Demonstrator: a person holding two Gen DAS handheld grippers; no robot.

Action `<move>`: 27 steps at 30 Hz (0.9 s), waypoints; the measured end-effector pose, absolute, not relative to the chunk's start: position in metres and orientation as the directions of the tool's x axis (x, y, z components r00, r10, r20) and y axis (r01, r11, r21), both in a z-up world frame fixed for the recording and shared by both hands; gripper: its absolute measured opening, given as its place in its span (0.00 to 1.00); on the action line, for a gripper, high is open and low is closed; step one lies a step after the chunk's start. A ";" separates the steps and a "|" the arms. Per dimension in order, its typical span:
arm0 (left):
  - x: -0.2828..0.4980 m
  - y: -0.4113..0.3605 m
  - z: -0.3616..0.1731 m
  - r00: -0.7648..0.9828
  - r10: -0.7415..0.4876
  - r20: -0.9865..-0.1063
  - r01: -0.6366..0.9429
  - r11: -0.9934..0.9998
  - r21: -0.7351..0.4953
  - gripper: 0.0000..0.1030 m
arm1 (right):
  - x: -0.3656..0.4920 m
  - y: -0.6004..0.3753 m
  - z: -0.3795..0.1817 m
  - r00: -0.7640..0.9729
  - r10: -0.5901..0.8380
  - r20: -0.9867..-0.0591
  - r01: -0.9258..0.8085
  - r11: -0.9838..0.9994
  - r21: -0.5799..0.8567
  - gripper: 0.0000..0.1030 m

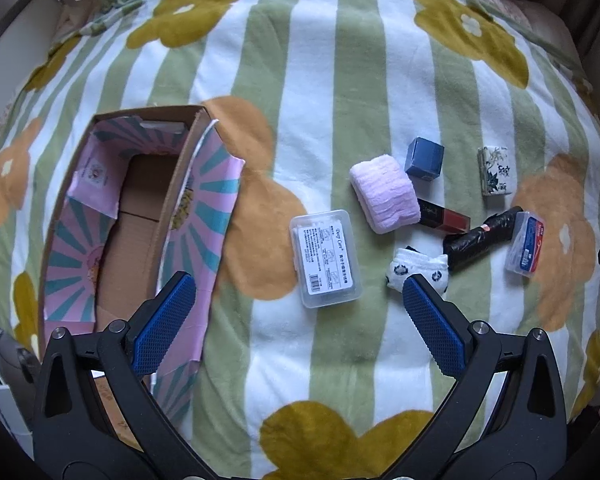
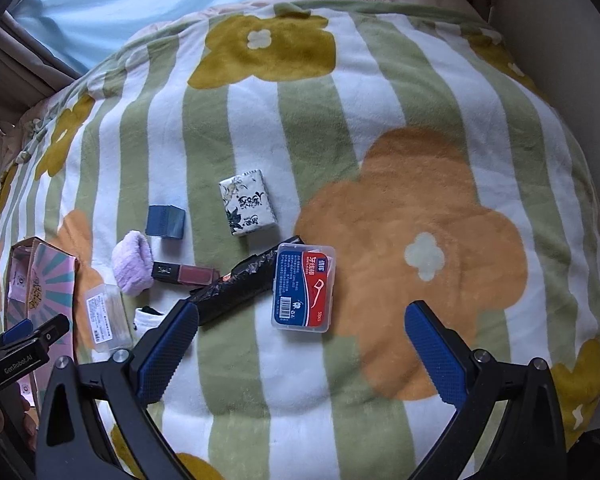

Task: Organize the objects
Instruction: 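Grasp the clear swab case with left tool while right tool grasps the floss case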

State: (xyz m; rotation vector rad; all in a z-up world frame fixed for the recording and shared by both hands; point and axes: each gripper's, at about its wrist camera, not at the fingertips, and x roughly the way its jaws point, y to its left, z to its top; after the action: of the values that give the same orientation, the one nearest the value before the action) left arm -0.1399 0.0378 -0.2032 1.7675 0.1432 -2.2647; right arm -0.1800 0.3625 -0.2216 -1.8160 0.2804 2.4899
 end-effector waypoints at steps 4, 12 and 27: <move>-0.158 0.041 -0.239 -0.175 -0.144 -0.974 0.290 -0.953 0.089 0.99 | -0.195 0.368 -0.253 -0.258 -0.086 -0.962 -0.138 -0.982 0.125 0.98; -0.174 0.035 -0.296 -0.069 -0.138 -0.988 0.338 -0.935 0.106 0.97 | -0.212 0.367 -0.302 -0.157 -0.122 -0.980 -0.117 -0.983 0.141 0.84; -0.188 0.035 -0.332 -0.019 -0.085 -0.996 0.338 -0.938 0.073 0.56 | -0.210 0.378 -0.325 -0.094 -0.147 -0.985 -0.113 -0.981 0.157 0.49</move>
State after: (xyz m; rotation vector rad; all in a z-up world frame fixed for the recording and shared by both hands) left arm -0.1881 0.0352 -0.3322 1.9665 0.2657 -2.0344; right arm -0.2100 0.3784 -0.3254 -2.1300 0.3060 2.3203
